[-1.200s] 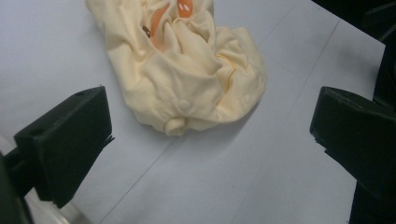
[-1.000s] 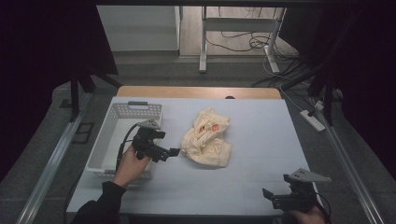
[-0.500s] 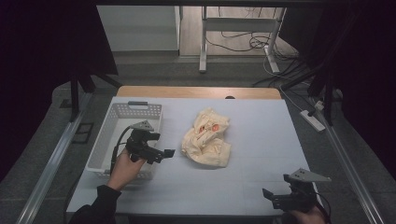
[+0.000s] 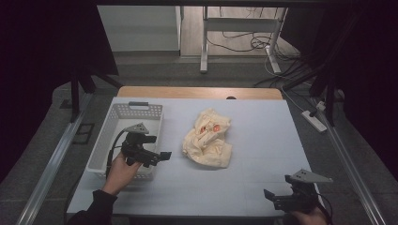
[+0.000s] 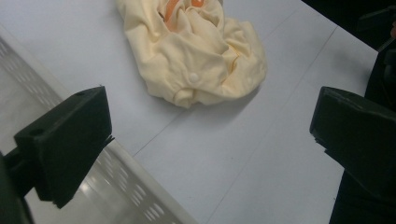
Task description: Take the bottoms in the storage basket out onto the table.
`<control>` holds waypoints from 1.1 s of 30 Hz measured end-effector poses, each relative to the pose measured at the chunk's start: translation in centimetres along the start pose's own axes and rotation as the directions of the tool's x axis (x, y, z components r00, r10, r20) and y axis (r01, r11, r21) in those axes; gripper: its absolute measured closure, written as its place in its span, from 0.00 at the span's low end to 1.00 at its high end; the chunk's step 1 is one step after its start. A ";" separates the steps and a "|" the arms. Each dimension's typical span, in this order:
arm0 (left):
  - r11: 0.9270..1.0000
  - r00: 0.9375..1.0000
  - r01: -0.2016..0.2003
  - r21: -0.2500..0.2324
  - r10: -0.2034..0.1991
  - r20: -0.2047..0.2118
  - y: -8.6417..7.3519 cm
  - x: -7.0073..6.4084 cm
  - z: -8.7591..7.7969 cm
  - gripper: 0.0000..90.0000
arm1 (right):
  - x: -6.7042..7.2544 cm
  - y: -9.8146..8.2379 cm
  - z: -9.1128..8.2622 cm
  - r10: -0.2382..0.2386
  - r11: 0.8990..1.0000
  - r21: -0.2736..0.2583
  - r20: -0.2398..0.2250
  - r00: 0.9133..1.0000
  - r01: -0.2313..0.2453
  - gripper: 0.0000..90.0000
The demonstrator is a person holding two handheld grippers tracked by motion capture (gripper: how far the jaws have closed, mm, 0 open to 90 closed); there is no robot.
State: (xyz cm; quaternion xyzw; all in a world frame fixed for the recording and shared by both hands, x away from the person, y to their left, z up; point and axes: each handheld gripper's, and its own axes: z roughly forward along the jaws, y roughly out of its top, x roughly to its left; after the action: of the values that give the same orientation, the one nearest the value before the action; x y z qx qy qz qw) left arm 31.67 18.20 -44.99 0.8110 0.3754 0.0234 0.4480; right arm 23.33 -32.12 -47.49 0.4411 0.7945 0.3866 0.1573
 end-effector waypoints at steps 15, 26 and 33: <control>1.000 1.000 0.020 -0.007 -0.020 -0.008 -1.2 0.0 -1.0 0.00 | 0.0 0.0 0.0 0.000 1.000 0.001 0.001 1.000 0.000 0.00; 0.999 0.999 0.038 -0.021 -0.038 -0.020 -2.0 0.2 -1.8 0.00 | 0.0 0.0 0.0 -0.001 1.000 0.002 0.001 1.000 0.001 0.00; 0.999 0.999 0.043 -0.028 -0.044 -0.029 -2.6 0.1 -2.4 0.00 | 0.0 0.0 0.0 0.000 1.000 0.002 0.002 1.000 0.000 0.00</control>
State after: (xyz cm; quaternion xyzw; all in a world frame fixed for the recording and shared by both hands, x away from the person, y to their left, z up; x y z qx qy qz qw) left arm 29.35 20.76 -45.54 0.7961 0.3991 0.0307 0.4539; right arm 23.34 -32.05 -47.51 0.4415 0.7949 0.3851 0.1576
